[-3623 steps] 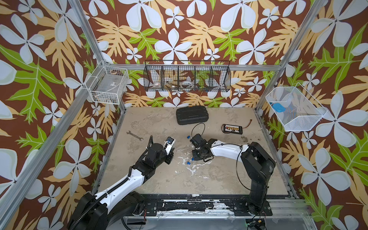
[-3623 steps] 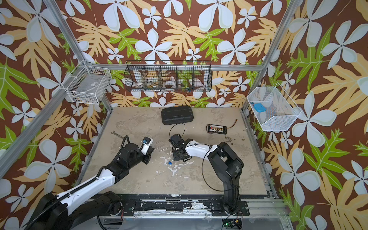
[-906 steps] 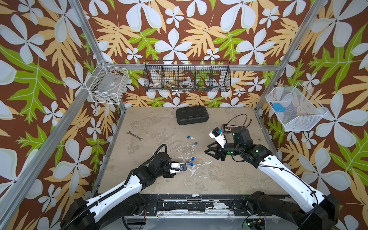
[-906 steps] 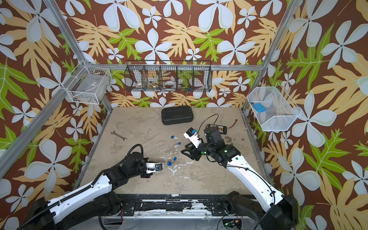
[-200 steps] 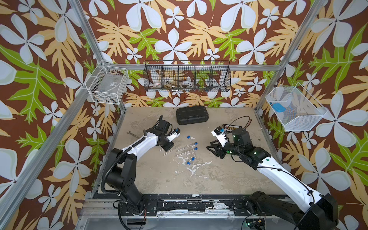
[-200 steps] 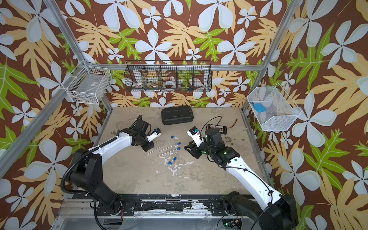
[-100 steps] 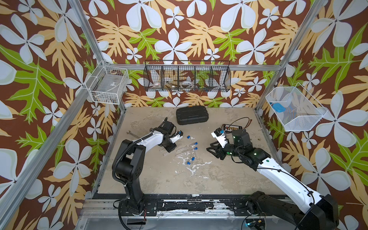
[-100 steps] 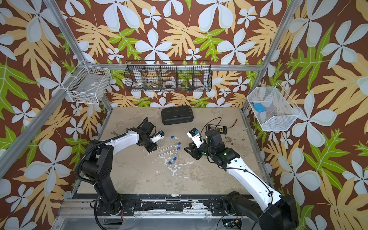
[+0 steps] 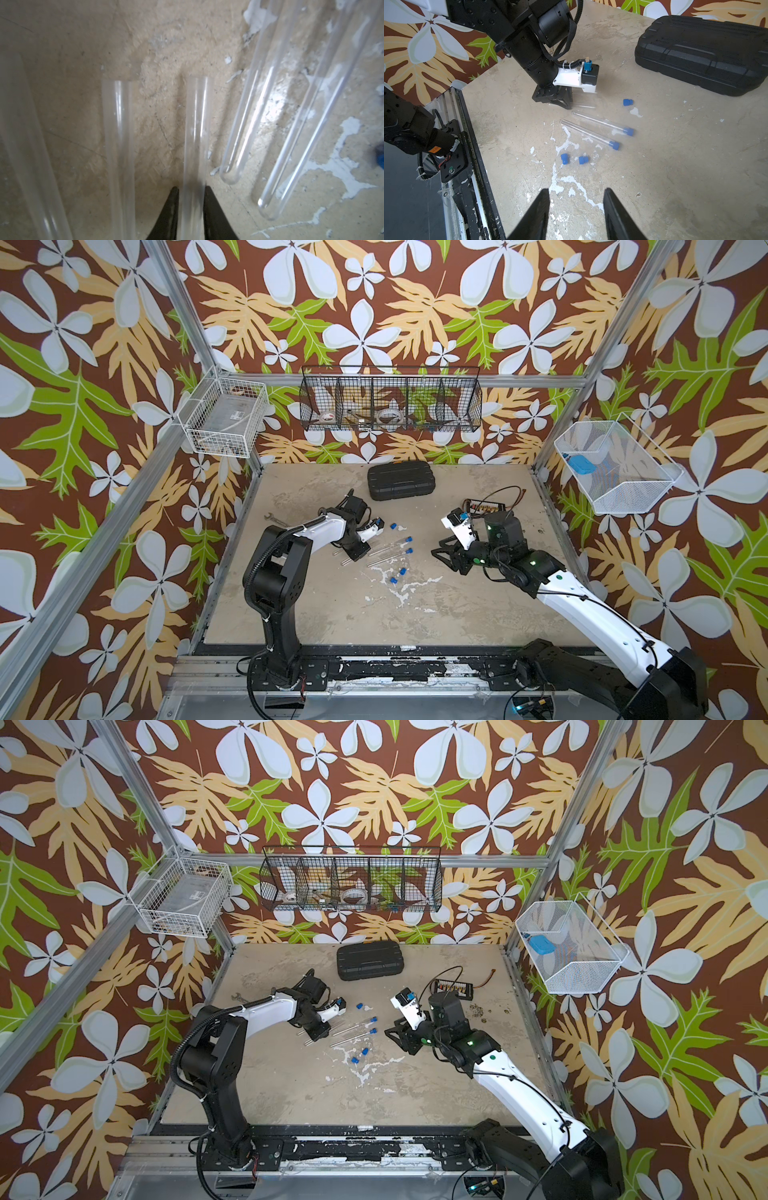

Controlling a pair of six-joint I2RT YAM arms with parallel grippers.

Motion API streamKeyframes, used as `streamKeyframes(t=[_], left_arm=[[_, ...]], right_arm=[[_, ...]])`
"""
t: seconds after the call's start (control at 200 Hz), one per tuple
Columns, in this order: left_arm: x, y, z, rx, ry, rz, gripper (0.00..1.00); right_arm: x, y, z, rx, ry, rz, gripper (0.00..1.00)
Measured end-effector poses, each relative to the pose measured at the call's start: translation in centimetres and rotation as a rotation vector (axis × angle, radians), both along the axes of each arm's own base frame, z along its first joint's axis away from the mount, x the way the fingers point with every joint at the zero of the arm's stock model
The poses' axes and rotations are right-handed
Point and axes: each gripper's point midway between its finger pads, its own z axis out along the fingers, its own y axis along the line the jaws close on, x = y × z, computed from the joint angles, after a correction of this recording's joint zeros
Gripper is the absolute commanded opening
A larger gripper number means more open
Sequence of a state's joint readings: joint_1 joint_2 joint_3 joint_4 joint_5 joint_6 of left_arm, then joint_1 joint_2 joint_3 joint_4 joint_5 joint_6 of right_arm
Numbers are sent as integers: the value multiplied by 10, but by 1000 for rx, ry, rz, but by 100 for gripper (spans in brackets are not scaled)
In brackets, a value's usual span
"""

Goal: Insert stoppers into test tubes
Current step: Pick up the test tube at the center of the board.

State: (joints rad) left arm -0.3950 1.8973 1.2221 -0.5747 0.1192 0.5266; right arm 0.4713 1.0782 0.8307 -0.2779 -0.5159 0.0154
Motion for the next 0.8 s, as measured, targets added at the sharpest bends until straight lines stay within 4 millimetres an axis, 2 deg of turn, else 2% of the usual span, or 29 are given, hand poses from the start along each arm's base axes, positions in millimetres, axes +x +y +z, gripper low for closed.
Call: streamKeyframes(t=[0.235, 0.55, 0.801], left_arm=[[2, 3, -2, 23, -9, 3, 15], [3, 8, 5, 47, -37, 9, 11], [5, 6, 52, -10, -162, 9, 9]], right_arm=[[-1, 0, -1, -1, 1, 0, 45], [-2, -1, 3, 8, -6, -6, 45], [-3, -3, 15, 59, -3, -39, 44]])
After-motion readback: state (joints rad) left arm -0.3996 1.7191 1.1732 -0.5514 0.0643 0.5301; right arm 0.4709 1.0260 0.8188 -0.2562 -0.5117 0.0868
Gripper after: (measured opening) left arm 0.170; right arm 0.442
